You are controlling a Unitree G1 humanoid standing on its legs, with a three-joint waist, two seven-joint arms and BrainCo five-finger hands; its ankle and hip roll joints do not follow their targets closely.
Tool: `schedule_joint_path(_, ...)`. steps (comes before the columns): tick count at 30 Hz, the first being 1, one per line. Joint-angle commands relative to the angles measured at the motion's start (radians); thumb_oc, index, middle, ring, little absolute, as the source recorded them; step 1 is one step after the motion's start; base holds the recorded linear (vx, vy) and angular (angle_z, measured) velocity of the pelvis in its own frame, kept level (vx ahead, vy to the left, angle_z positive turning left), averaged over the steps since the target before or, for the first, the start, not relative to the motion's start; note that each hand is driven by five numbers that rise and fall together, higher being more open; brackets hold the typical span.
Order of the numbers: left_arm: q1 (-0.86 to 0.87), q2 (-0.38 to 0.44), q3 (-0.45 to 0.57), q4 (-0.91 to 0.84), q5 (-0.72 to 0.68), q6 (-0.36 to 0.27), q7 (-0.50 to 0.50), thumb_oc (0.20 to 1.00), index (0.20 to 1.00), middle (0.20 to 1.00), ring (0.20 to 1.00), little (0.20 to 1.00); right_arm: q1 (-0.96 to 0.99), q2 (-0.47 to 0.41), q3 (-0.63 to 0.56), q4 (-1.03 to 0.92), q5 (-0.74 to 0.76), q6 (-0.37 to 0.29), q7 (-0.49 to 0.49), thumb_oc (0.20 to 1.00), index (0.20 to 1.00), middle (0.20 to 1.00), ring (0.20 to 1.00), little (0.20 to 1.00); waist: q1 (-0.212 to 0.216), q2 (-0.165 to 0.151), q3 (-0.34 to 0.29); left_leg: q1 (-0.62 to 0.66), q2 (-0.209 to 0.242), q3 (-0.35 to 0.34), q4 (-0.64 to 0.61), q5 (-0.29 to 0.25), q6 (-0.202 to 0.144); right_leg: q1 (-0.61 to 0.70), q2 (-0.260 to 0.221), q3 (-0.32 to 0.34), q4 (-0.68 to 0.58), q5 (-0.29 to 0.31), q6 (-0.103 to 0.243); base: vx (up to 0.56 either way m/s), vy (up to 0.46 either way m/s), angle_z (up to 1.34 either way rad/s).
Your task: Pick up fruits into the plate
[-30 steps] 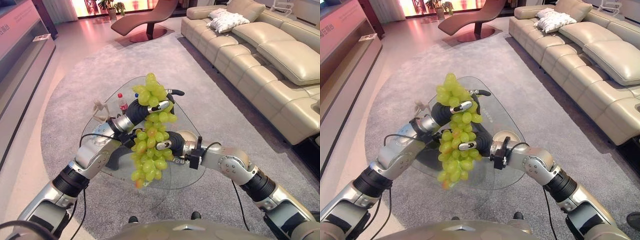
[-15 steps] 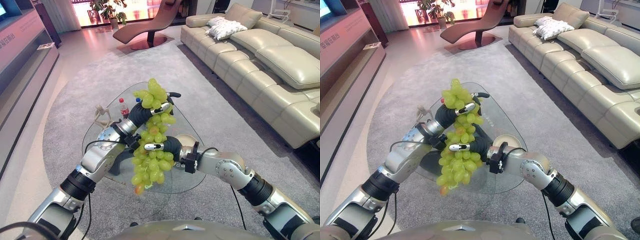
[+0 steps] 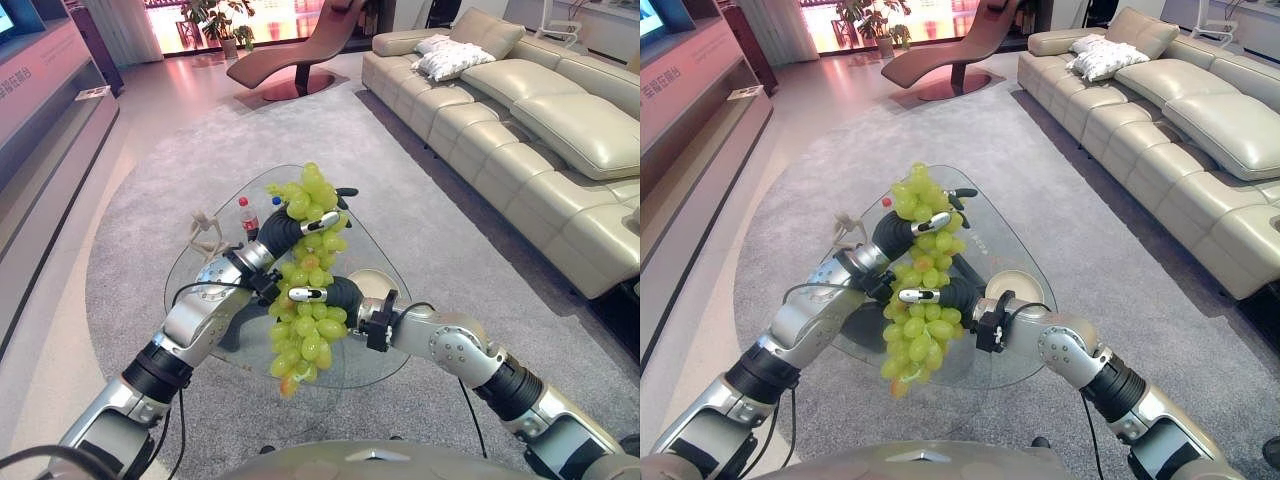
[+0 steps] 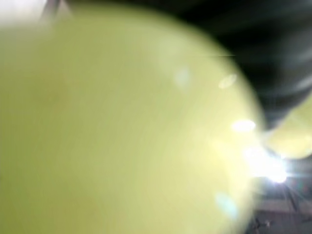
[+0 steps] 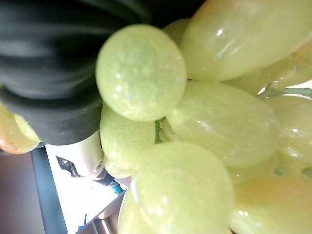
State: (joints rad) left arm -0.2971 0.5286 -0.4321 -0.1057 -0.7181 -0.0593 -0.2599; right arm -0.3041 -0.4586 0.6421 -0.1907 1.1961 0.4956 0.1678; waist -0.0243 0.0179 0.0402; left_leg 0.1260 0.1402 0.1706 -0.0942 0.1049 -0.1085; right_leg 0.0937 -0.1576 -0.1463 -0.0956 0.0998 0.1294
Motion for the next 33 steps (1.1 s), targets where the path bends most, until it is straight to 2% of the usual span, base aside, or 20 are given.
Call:
schedule_joint_path(1,-0.055,0.005,0.014,-0.002,-0.038,-0.004,-0.025,1.000,1.000,1.000,1.000,1.000,-0.081,0.111,-0.094,-0.096,0.108,-0.111,0.009,0.200,0.200,0.200,0.200,0.200,0.009,-0.019,0.038,0.011,-0.021,0.003,0.023,-0.129,0.018,0.042,-0.009,-0.077,0.036,-0.094,0.010,0.00,0.000,0.00)
schedule_joint_path(5,-0.044,0.013,0.029,0.017,-0.044,0.004,-0.022,1.000,1.000,1.000,1.000,1.000,-0.064,0.100,-0.126,-0.072,0.119,-0.142,0.006,0.200,0.200,0.200,0.200,0.200,0.012,-0.018,0.035,0.009,-0.022,0.000,0.021,-0.128,0.019,0.044,-0.009,-0.082,0.036,-0.095,0.009,0.00,0.000,0.00)
schedule_joint_path(13,0.028,0.053,0.106,0.098,0.054,0.014,-0.035,1.000,1.000,1.000,1.000,1.000,0.004,0.082,-0.247,-0.020,0.124,-0.175,0.011,0.200,0.200,0.200,0.200,0.200,0.016,-0.012,0.033,-0.001,-0.024,-0.006,0.022,-0.127,0.020,0.039,-0.009,-0.091,0.039,-0.098,0.009,0.02,0.016,0.04)
schedule_joint_path(17,0.105,0.057,0.156,0.144,0.098,-0.005,-0.039,1.000,1.000,1.000,1.000,1.000,0.039,0.052,-0.325,0.012,0.119,-0.203,0.013,0.200,0.200,0.200,0.200,0.200,0.022,-0.012,0.046,-0.009,-0.025,-0.006,0.027,-0.128,0.023,0.033,-0.008,-0.092,0.045,-0.102,0.006,0.00,0.007,0.05)
schedule_joint_path(22,0.165,0.045,0.185,0.237,0.168,-0.037,-0.003,1.000,1.000,1.000,1.000,1.000,0.064,0.023,-0.402,0.058,0.113,-0.205,0.005,0.200,0.200,0.200,0.200,0.200,0.023,-0.016,0.056,-0.007,-0.026,-0.008,0.028,-0.131,0.025,0.035,-0.005,-0.094,0.047,-0.107,0.003,0.04,0.004,0.01)
schedule_joint_path(28,0.198,-0.007,0.196,0.454,0.256,-0.062,0.132,1.000,1.000,1.000,1.000,1.000,0.074,-0.021,-0.480,0.208,-0.020,-0.203,-0.019,0.200,0.200,0.200,0.200,0.200,0.028,-0.024,0.089,-0.034,-0.035,-0.020,0.033,-0.131,0.027,0.012,-0.001,-0.098,0.058,-0.114,-0.001,-0.03,-0.007,0.03)
schedule_joint_path(33,0.147,-0.040,0.177,0.706,0.352,-0.038,0.308,1.000,1.000,1.000,1.000,1.000,-0.019,-0.069,-0.470,0.419,-0.235,-0.276,-0.049,0.200,0.200,0.200,0.200,0.200,0.041,-0.041,0.166,-0.099,-0.044,-0.047,0.039,-0.120,0.031,-0.048,0.004,-0.100,0.077,-0.115,-0.004,-0.21,-0.051,0.06)
